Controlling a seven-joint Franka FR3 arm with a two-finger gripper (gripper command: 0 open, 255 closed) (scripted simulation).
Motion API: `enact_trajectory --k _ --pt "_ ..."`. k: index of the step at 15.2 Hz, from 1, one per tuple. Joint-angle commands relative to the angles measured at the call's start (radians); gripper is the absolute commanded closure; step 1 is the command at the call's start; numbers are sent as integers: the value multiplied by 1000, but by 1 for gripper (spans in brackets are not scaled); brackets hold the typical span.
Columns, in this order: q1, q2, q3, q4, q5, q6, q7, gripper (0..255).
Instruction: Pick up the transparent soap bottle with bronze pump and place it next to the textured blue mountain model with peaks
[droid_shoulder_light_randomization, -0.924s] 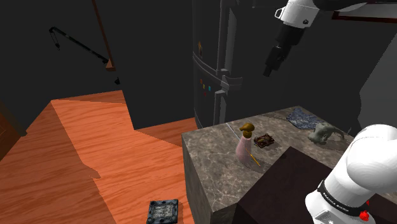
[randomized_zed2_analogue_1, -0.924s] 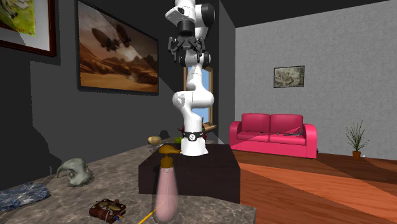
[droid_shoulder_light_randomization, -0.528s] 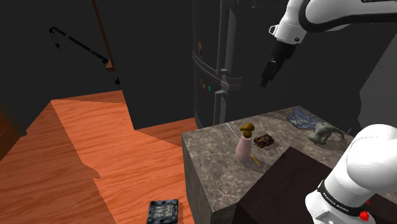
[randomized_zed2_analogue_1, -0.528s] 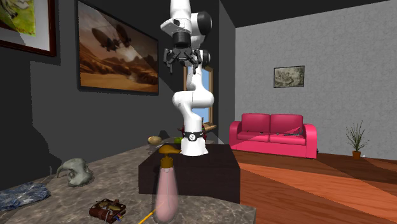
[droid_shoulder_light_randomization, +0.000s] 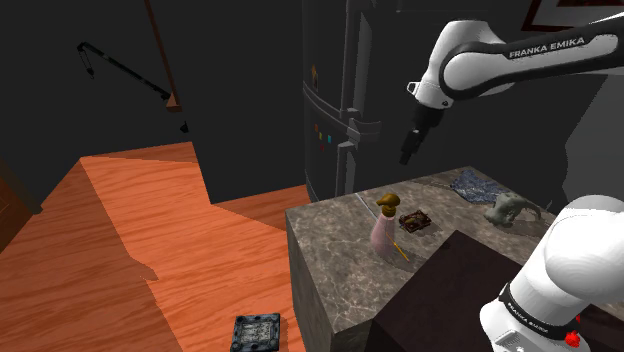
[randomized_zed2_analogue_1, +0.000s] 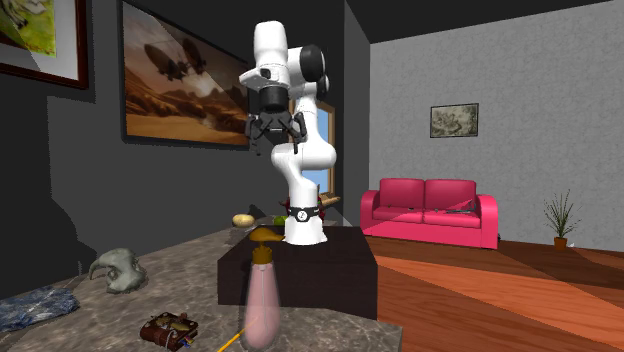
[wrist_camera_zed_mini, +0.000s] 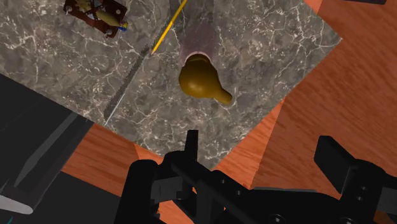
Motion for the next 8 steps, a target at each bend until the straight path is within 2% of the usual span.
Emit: enact_trajectory --k 1,8 --pt "2 47 -20 -29 0 66 -34 0" --pt "21 252 -93 -86 26 286 -167 0"
